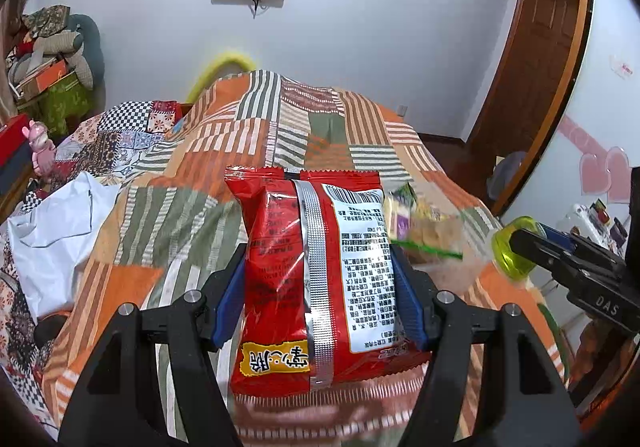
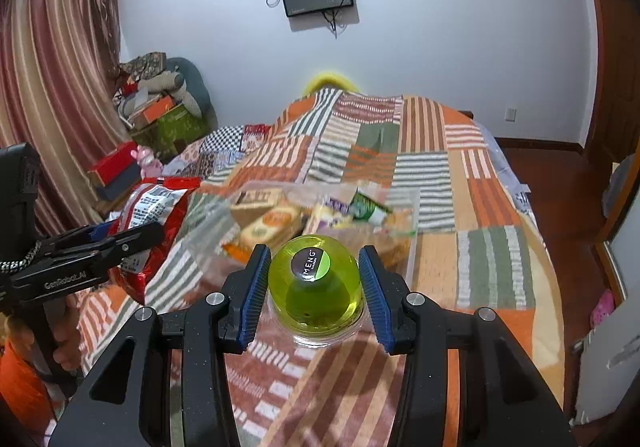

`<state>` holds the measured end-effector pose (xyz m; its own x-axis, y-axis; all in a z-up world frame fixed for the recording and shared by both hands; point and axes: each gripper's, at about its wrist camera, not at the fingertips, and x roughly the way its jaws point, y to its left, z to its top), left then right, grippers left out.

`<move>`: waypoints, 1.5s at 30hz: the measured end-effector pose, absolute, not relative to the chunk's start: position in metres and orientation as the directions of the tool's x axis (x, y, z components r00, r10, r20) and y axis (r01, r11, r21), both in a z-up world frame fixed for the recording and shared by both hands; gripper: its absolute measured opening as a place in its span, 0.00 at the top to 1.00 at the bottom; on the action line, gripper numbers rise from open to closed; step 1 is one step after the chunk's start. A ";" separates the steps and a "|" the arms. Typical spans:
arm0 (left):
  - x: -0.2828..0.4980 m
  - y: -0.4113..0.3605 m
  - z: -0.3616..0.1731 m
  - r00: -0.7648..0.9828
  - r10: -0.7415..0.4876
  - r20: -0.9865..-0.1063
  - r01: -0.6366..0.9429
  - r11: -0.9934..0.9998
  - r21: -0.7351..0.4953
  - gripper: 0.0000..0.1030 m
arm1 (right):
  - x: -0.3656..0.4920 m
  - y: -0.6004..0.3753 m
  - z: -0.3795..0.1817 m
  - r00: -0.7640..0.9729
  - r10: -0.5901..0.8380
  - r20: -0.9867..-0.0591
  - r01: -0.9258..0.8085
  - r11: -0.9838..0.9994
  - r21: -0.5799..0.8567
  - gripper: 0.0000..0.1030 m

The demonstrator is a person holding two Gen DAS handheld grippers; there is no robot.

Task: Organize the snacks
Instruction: 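Carry both items into the clear box and open both tools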

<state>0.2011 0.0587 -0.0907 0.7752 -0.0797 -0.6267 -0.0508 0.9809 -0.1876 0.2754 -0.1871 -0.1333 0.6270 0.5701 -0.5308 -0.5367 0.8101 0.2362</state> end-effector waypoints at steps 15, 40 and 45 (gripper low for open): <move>0.271 0.062 -0.103 0.764 -0.063 -0.642 -0.040 0.989 -0.145 0.37 | 0.311 -0.172 -0.128 0.641 0.579 -0.504 -0.534 0.808 0.248 0.59; 0.317 0.065 -0.143 0.717 -0.049 -0.695 -0.070 0.987 -0.142 0.34 | 0.340 -0.130 -0.153 0.568 0.585 -0.579 -0.576 0.785 0.227 0.59; 0.309 0.067 -0.135 0.715 -0.052 -0.697 -0.071 0.987 -0.147 0.34 | 0.335 -0.137 -0.149 0.565 0.588 -0.579 -0.570 0.786 0.241 0.59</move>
